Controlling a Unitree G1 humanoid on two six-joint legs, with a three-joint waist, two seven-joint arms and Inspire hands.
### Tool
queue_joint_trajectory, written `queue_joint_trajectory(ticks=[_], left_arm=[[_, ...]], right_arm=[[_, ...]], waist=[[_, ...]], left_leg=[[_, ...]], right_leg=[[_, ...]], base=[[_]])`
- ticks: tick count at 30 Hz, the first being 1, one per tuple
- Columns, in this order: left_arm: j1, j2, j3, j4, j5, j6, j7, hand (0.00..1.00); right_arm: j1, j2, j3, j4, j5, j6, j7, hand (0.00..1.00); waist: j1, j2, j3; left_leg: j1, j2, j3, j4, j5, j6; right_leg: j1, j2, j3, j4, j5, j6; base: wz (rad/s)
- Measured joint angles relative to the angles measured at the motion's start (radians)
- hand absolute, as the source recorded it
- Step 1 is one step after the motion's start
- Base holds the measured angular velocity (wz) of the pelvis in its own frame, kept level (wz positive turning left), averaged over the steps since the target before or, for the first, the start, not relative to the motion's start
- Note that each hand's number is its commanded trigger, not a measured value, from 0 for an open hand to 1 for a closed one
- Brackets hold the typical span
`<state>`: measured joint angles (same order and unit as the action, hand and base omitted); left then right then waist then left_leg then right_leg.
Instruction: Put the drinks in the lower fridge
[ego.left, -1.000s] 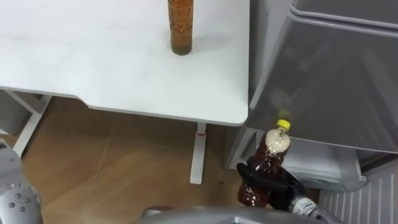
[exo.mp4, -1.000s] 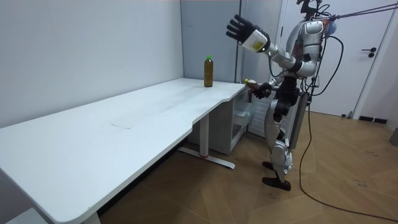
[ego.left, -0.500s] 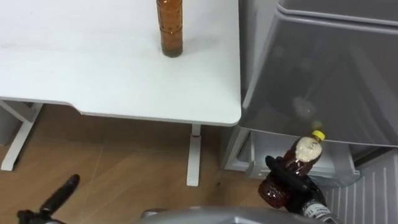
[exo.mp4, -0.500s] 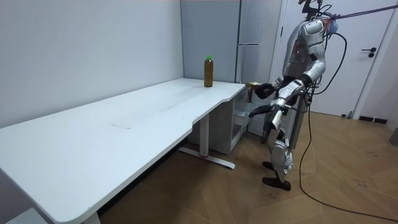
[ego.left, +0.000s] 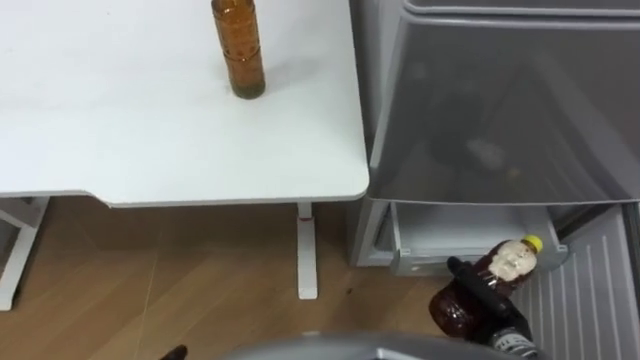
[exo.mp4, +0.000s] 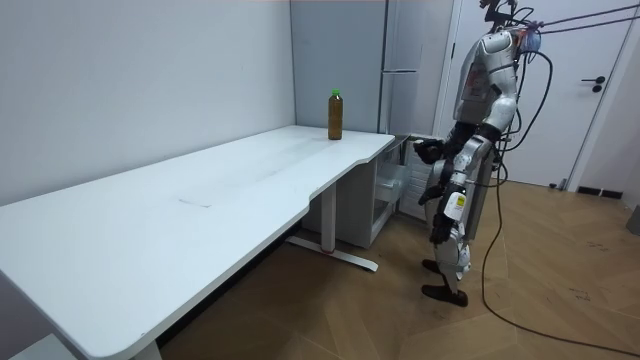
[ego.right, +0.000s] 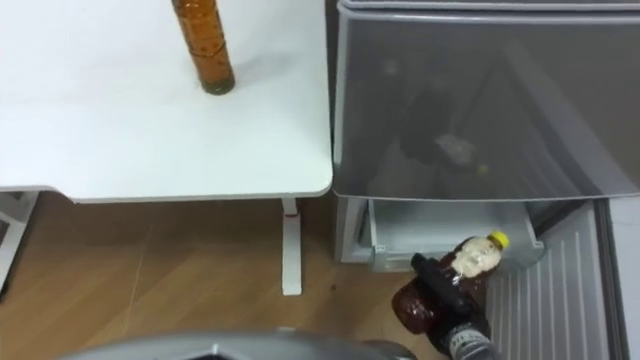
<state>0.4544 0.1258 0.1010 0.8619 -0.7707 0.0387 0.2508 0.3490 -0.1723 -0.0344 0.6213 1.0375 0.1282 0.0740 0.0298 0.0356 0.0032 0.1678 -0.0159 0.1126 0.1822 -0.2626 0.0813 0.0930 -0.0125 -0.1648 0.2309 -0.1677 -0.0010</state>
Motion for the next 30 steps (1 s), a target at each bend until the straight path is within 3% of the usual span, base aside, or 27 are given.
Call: queue_joint_trajectory(ticks=[7,10,14,16,18,20,24,27,30], left_arm=[[-0.015,0.005,-0.007,0.067,0.115,0.036,-0.091,0.0],[-0.049,0.009,-0.007,0.07,0.249,0.064,-0.127,0.0],[-0.157,0.028,-0.019,0.118,0.365,0.074,-0.169,0.0],[-0.198,0.036,-0.049,0.118,0.386,0.074,-0.178,0.0],[-0.259,0.049,-0.071,0.135,0.416,0.069,-0.195,0.0],[-0.315,0.057,-0.078,0.172,0.427,0.067,-0.194,0.0],[-0.399,0.06,-0.109,0.188,0.438,0.068,-0.192,0.0],[-0.441,0.061,-0.12,0.188,0.44,0.065,-0.187,0.0],[-0.459,0.069,-0.147,0.189,0.441,0.064,-0.17,0.0]], right_arm=[[-0.123,-0.012,-0.027,0.125,0.129,0.001,-0.019,1.0],[-0.197,-0.037,-0.035,0.139,0.22,0.003,-0.042,1.0],[-0.386,-0.07,-0.037,0.267,0.314,-0.005,-0.051,1.0],[-0.459,-0.077,-0.038,0.31,0.341,-0.012,-0.057,1.0],[-0.542,-0.082,-0.042,0.371,0.362,-0.022,-0.071,1.0],[-0.575,-0.081,-0.043,0.377,0.377,-0.022,-0.054,1.0],[-0.686,-0.099,-0.069,0.495,0.38,-0.037,-0.098,1.0],[-0.719,-0.12,-0.068,0.511,0.389,-0.043,-0.122,1.0],[-0.735,-0.131,-0.064,0.511,0.41,-0.044,-0.128,1.0]], waist=[[-0.008,-0.01,-0.0018],[-0.003,-0.018,0.003],[-0.001,-0.032,0.0141],[0.0,-0.032,0.0148],[0.003,-0.05,0.026],[0.002,-0.065,0.0319],[0.021,-0.068,0.0321],[0.045,-0.075,0.0354],[0.064,-0.075,0.0366]], left_leg=[[-0.03,-0.001,0.0,0.024,-0.003,0.003],[-0.101,-0.01,-0.002,0.071,-0.005,0.007],[-0.231,-0.015,-0.004,0.157,-0.011,0.012],[-0.297,-0.016,-0.004,0.213,-0.022,0.013],[-0.386,-0.024,-0.007,0.291,-0.034,0.014],[-0.459,-0.032,-0.007,0.351,-0.043,0.017],[-0.603,-0.037,0.001,0.457,-0.052,0.022],[-0.703,-0.051,0.019,0.523,-0.058,0.026],[-0.79,-0.049,0.024,0.588,-0.064,0.023]], right_leg=[[-0.03,-0.006,-0.004,0.027,-0.005,0.0],[-0.105,-0.024,-0.004,0.085,-0.019,-0.003],[-0.224,-0.041,-0.013,0.154,-0.027,-0.012],[-0.287,-0.049,-0.011,0.205,-0.039,-0.016],[-0.379,-0.071,-0.017,0.298,-0.066,-0.022],[-0.458,-0.091,-0.022,0.363,-0.085,-0.028],[-0.604,-0.113,-0.01,0.467,-0.098,-0.036],[-0.722,-0.141,0.015,0.563,-0.12,-0.036],[-0.809,-0.15,0.019,0.626,-0.129,-0.045]], base=[[0.01],[0.02],[0.04],[0.06],[0.13],[0.13],[0.04],[0.02],[0.05]])
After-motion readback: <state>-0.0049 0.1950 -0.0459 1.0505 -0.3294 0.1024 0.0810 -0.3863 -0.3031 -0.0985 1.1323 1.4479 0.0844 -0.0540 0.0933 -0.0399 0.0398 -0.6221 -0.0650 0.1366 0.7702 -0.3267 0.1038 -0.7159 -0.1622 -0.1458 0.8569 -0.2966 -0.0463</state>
